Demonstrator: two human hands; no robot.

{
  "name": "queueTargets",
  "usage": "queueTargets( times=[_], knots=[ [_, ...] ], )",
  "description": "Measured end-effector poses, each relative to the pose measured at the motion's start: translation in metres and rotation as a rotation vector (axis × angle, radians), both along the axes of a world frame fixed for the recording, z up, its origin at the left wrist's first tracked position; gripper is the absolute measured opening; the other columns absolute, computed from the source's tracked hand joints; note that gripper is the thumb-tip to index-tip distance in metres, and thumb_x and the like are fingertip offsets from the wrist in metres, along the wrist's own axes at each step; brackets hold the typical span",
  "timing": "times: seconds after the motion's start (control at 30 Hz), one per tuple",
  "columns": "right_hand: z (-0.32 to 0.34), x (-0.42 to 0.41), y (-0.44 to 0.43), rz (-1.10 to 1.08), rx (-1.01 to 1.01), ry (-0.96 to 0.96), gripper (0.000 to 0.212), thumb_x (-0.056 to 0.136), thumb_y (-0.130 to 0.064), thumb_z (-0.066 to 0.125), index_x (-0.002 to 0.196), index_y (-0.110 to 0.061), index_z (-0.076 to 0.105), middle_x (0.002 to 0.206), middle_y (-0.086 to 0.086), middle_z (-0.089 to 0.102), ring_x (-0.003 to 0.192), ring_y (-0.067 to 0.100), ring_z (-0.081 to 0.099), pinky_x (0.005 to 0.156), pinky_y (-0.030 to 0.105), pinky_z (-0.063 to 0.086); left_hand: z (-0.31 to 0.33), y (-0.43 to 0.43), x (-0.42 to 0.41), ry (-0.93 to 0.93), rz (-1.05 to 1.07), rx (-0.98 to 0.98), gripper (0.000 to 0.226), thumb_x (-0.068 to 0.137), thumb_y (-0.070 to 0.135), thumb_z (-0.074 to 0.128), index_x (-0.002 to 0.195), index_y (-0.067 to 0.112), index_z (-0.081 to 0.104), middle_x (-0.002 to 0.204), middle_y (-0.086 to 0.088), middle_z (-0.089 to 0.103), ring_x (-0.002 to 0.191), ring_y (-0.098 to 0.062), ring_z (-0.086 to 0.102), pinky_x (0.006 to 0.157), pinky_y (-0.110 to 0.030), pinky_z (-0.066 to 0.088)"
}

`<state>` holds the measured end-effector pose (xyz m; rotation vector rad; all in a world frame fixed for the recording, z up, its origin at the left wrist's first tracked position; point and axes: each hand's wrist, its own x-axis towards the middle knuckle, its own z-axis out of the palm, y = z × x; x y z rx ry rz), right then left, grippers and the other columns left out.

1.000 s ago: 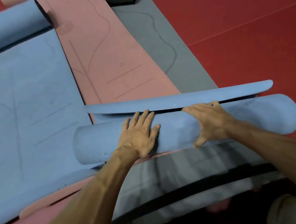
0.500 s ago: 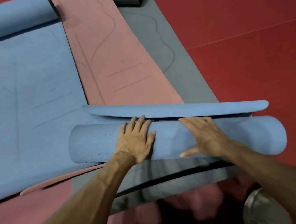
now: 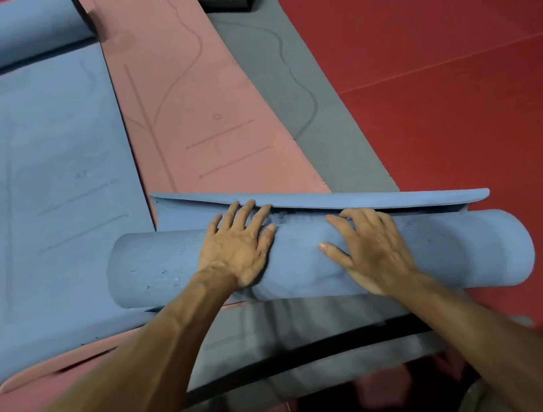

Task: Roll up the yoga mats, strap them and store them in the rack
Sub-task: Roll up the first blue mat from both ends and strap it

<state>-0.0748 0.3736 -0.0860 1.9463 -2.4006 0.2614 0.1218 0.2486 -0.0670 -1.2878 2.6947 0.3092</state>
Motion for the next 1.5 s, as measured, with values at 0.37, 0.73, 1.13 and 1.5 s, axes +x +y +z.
queueTargets(
  times=[0.37,0.73,1.13,1.5],
  knots=[
    [-0.001,-0.021,-0.04,-0.078,-0.27,-0.059,0.022,0.087,-0.025,0.05,0.092,-0.013,0.067,0.086,0.002,0.058,0.079,0.025,0.054,0.075,0.037,0.037,0.0,-0.035,-0.024,0.107,0.004,-0.182,0.062,0.09,0.043,0.006,0.133,0.024,0.046,0.126,0.004,0.052,0.115,-0.018,0.045,0.097,-0.035,0.033],
    [0.003,-0.036,-0.075,-0.194,0.135,-0.129,0.05,0.091,-0.049,0.038,0.121,-0.017,0.06,0.118,0.004,0.063,0.117,0.025,0.053,0.115,0.049,0.016,-0.001,-0.068,-0.044,0.051,0.108,0.105,0.049,0.098,0.041,0.017,0.116,0.023,0.058,0.116,-0.005,0.064,0.11,-0.024,0.054,0.101,-0.038,0.031],
    [0.005,-0.026,-0.058,-0.192,0.073,-0.063,0.057,0.086,-0.056,0.027,0.089,-0.021,0.072,0.081,0.0,0.051,0.085,0.021,0.05,0.084,0.036,0.032,0.003,-0.05,-0.035,0.075,0.052,-0.027,0.054,0.098,0.043,0.023,0.079,0.023,0.07,0.089,-0.003,0.061,0.097,-0.02,0.052,0.093,-0.038,0.033],
    [0.03,-0.027,-0.033,0.016,0.446,-0.231,0.105,0.063,-0.089,0.036,0.141,-0.019,0.034,0.146,-0.002,0.037,0.137,0.018,0.031,0.118,0.048,0.01,0.001,-0.039,-0.029,0.068,0.01,-0.089,0.041,0.098,0.032,0.021,0.091,0.019,0.059,0.099,-0.004,0.069,0.102,-0.025,0.06,0.113,-0.042,0.025]
  ],
)
